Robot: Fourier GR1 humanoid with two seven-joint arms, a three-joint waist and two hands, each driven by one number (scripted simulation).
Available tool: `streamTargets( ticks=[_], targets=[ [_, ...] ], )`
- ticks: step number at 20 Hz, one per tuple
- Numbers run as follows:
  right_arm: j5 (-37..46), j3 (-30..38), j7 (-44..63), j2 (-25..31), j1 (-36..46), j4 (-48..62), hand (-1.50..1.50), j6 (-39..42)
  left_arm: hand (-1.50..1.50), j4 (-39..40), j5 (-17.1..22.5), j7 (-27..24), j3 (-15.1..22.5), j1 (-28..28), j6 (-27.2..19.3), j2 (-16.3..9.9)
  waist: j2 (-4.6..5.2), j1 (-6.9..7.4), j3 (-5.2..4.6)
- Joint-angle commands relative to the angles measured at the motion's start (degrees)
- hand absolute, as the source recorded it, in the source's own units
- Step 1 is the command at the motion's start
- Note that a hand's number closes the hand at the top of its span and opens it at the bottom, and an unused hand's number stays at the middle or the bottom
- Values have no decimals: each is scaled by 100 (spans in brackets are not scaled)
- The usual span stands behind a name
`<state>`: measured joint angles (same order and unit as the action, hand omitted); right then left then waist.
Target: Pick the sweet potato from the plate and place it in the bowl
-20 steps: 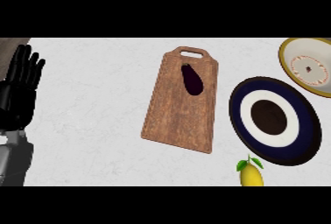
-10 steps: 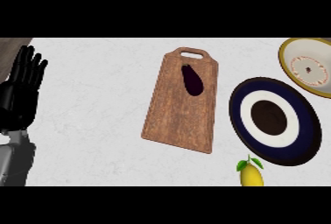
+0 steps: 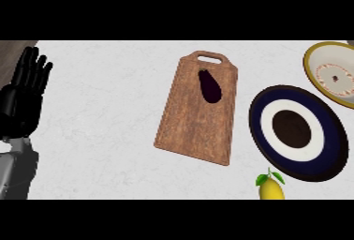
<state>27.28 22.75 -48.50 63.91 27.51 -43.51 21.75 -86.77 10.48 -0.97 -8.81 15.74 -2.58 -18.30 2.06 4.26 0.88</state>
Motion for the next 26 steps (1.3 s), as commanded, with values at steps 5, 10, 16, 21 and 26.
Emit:
streamTargets(
  ticks=[5,10,16,21,26],
  targets=[
    [-464,-266,-777,503,513,665,150,1329,0,40,-22,-5,170,190,90,68,48,222,-37],
    [-486,-749,-833,561,821,714,150,1453,0,159,-45,58,168,332,66,53,44,298,-50],
    [-340,-1442,-886,365,953,848,150,1383,0,201,-53,-15,159,363,106,37,48,346,-51],
    [-201,-2038,-924,-60,1078,961,150,1208,0,174,-55,22,246,318,119,120,1,291,-51],
    [127,-2491,-821,-426,1479,1255,150,593,0,309,-127,8,189,425,97,34,-3,224,-55]
  ],
)
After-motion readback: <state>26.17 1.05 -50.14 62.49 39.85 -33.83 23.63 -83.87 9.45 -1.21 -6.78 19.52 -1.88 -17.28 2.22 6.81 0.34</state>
